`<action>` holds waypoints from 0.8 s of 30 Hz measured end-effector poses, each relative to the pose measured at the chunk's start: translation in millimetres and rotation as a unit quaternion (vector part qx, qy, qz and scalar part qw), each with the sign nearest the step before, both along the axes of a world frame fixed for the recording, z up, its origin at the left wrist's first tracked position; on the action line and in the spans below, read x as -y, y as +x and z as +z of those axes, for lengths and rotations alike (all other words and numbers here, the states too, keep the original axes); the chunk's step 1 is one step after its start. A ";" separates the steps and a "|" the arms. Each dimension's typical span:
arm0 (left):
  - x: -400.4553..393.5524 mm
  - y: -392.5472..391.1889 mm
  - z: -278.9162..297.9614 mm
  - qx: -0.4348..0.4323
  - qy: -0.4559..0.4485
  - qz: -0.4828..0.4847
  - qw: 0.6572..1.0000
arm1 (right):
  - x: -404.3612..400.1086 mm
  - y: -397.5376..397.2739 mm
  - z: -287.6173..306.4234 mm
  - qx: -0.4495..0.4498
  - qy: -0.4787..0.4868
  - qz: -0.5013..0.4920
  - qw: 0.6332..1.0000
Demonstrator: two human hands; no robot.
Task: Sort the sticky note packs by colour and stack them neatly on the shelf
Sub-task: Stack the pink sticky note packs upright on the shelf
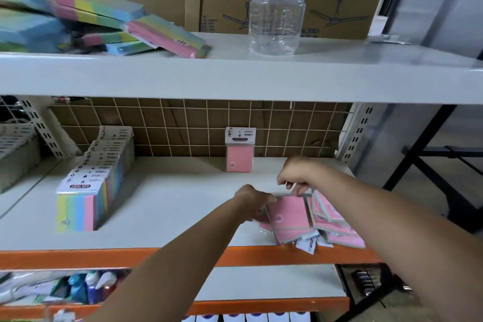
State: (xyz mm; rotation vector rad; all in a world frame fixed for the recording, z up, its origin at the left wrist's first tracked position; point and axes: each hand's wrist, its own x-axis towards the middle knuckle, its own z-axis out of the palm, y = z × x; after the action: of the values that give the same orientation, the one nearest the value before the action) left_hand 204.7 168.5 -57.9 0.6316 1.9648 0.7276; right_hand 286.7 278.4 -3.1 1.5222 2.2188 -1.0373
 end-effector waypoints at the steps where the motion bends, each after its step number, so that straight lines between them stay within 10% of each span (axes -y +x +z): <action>1: 2.7 6.9 1.6 0.005 -0.008 -0.003 1.000 | 1.6 2.7 -0.9 -0.001 -0.019 -0.018 1.000; 14: 24.4 17.1 4.5 0.022 0.000 -0.054 0.998 | 17.1 10.6 -1.2 -0.033 -0.002 -0.014 0.999; 24: 35.6 -36.1 5.5 0.041 0.178 0.060 0.981 | 15.0 -15.6 -1.1 0.006 0.141 0.038 0.989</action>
State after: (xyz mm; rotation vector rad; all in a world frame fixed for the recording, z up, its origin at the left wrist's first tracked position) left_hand 168.6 132.9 -52.4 0.6856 1.8229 1.1782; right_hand 271.1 263.3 -4.2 1.5315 2.4769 -0.7146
